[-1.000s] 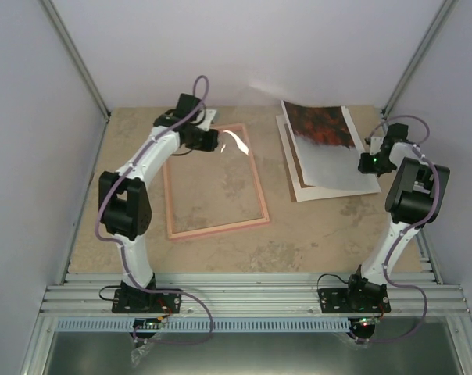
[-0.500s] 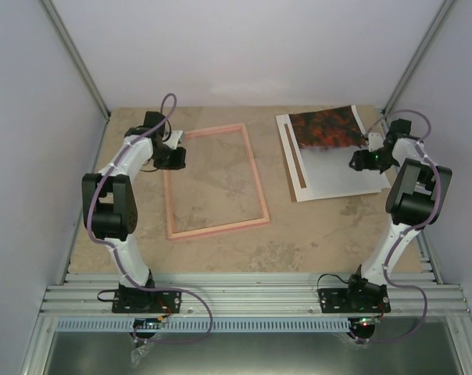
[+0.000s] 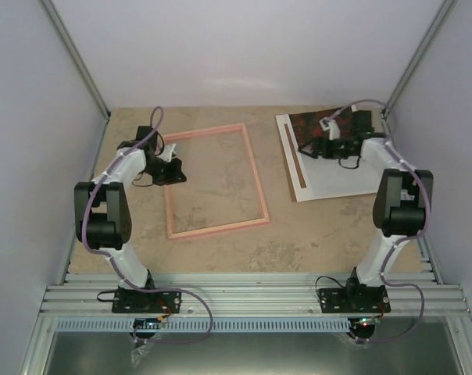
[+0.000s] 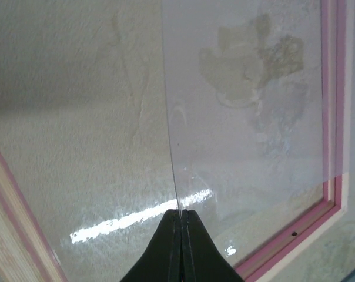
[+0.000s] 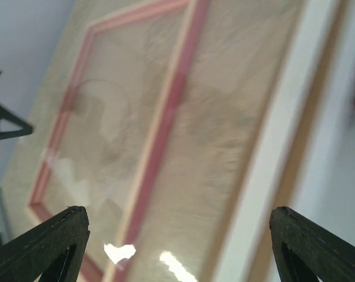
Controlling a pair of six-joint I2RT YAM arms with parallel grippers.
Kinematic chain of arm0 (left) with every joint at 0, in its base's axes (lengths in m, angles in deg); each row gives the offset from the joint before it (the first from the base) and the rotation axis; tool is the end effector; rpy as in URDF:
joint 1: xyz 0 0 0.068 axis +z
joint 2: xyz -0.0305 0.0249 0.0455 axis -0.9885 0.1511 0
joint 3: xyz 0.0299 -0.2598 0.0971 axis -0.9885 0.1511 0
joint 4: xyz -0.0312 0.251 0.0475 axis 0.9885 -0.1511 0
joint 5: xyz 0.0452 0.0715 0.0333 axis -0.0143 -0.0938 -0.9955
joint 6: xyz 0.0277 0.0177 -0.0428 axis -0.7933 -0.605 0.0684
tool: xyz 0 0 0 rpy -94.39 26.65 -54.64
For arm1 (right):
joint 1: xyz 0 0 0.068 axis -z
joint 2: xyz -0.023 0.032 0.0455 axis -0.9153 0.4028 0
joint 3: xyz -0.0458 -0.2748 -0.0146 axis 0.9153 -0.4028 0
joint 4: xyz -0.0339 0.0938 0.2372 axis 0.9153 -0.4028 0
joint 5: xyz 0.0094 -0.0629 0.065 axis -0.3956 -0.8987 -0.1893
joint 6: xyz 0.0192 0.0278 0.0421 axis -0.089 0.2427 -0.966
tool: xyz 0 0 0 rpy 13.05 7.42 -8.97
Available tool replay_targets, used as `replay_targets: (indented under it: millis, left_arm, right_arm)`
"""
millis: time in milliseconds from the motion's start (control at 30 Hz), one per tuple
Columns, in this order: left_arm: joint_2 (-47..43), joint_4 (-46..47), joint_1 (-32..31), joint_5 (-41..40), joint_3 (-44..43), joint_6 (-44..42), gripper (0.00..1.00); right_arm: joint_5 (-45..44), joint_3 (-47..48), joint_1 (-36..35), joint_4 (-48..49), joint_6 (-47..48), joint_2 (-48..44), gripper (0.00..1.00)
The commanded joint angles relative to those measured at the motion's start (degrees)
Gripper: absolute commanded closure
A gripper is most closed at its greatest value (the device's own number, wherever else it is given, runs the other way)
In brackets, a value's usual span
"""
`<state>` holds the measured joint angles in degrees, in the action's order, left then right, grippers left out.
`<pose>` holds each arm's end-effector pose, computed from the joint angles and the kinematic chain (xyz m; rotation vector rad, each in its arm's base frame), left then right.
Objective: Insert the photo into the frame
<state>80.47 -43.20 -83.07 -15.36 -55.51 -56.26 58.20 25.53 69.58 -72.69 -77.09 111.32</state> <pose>0.3437 -0.0276 0.2177 0.0659 2.7925 -0.7255 0.3998 0.0032 0.2331 -0.2362 2.3775 1.0317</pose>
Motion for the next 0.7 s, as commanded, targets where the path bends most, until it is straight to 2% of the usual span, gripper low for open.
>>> replay_targets:
  millis: [0, 400, 667]
  left_arm:
    - [-0.54, 1.09, 3.33, 5.09, 2.03, 3.01, 1.0]
    - [0.17, 2.99, 3.69, 8.47, 4.92, 4.52, 1.0]
    - [0.44, 3.32, 3.72, 9.99, 5.71, 4.2, 1.0]
  right_arm:
    - [7.34, -2.18, -6.09, 4.93, -11.0, 4.68, 0.15]
    - [9.95, -1.6, -13.05, 13.17, -24.37, 15.68, 0.15]
    - [11.45, 1.99, -15.21, 16.02, -28.46, 22.43, 0.23]
